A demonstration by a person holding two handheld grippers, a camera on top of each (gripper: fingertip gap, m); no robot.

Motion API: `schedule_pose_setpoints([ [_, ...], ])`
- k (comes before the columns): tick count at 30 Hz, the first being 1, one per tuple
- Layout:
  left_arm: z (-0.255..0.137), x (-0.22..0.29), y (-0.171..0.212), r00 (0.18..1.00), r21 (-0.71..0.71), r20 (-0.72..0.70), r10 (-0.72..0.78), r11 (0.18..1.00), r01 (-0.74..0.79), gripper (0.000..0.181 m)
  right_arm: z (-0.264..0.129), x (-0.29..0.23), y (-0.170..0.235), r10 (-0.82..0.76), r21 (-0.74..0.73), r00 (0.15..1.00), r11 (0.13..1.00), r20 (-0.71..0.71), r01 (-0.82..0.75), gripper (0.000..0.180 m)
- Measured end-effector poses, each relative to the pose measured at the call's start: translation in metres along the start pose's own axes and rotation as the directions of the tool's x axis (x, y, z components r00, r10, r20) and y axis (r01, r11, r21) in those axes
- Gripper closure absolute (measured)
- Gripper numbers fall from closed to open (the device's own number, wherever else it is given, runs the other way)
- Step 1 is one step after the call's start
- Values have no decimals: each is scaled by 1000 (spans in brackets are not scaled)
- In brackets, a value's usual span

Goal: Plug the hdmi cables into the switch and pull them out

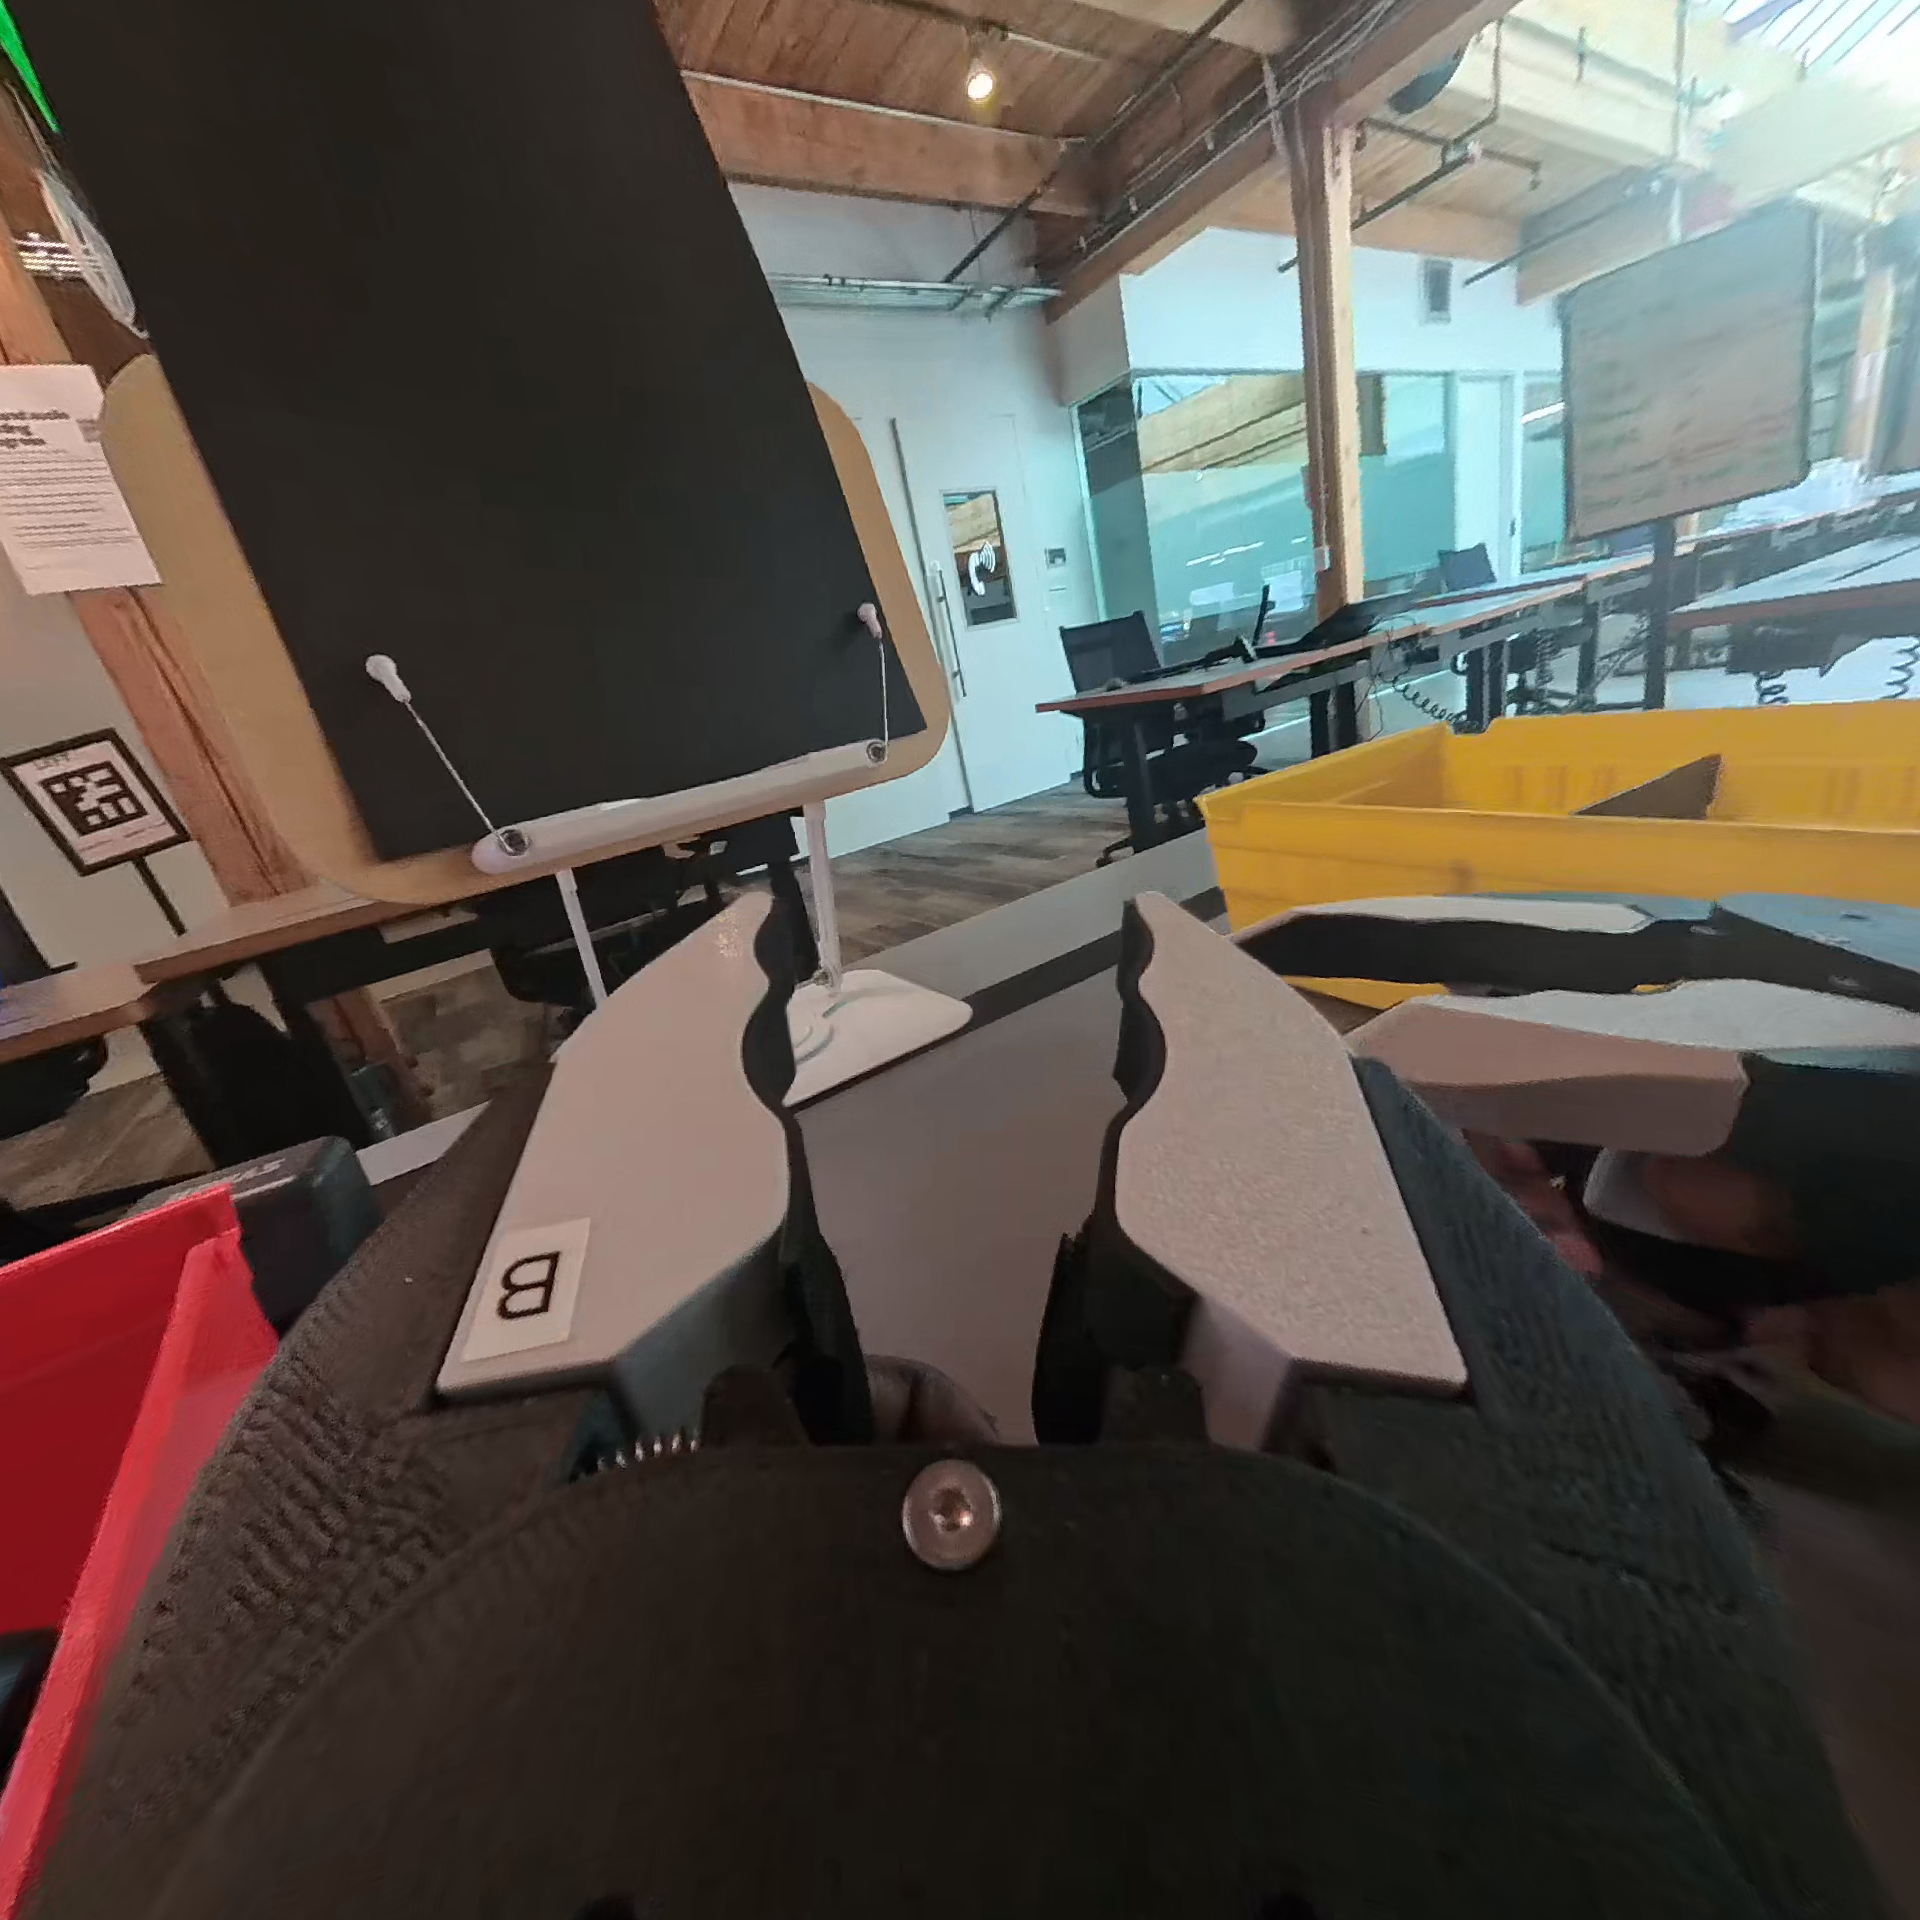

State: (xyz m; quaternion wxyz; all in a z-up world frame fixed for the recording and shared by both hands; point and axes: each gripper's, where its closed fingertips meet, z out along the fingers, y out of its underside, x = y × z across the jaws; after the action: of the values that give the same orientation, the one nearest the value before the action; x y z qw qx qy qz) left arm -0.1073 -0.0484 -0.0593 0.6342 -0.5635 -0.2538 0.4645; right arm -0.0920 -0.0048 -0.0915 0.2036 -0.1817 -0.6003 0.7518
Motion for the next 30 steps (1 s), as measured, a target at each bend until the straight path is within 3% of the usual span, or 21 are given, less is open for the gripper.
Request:
schedule_pose_setpoints([
  [3,1,6,-4,1000,7,-28,-5,1000,5,122,-1,1,-1,3,6,1000,1000,-2,-3,119],
  [7,2,6,0,991,-24,-8,135,991,-135,121,-1,-7,1,-83,-18,996,996,17,83,120],
  [12,-5,8,-10,995,-57,-40,90,994,-92,119,1,-13,7,-128,-78,991,988,43,131,117],
  [14,-14,14,-16,996,-119,-81,21,992,-31,106,1,-18,14,-134,-152,987,977,94,147,108],
  [16,-33,29,-25,984,-190,-151,-94,980,65,88,-4,-32,22,-96,-261,973,954,211,151,88],
  [20,-95,54,-34,934,-328,-245,-261,928,174,68,-34,-65,36,165,-471,905,881,391,42,64],
  [25,-178,-12,-32,983,-395,23,-185,901,179,78,-63,-71,24,286,-484,883,871,372,-79,63],
  [30,-231,-89,-26,955,-478,274,-109,847,234,86,-75,-65,3,188,-420,914,907,358,-23,75],
])
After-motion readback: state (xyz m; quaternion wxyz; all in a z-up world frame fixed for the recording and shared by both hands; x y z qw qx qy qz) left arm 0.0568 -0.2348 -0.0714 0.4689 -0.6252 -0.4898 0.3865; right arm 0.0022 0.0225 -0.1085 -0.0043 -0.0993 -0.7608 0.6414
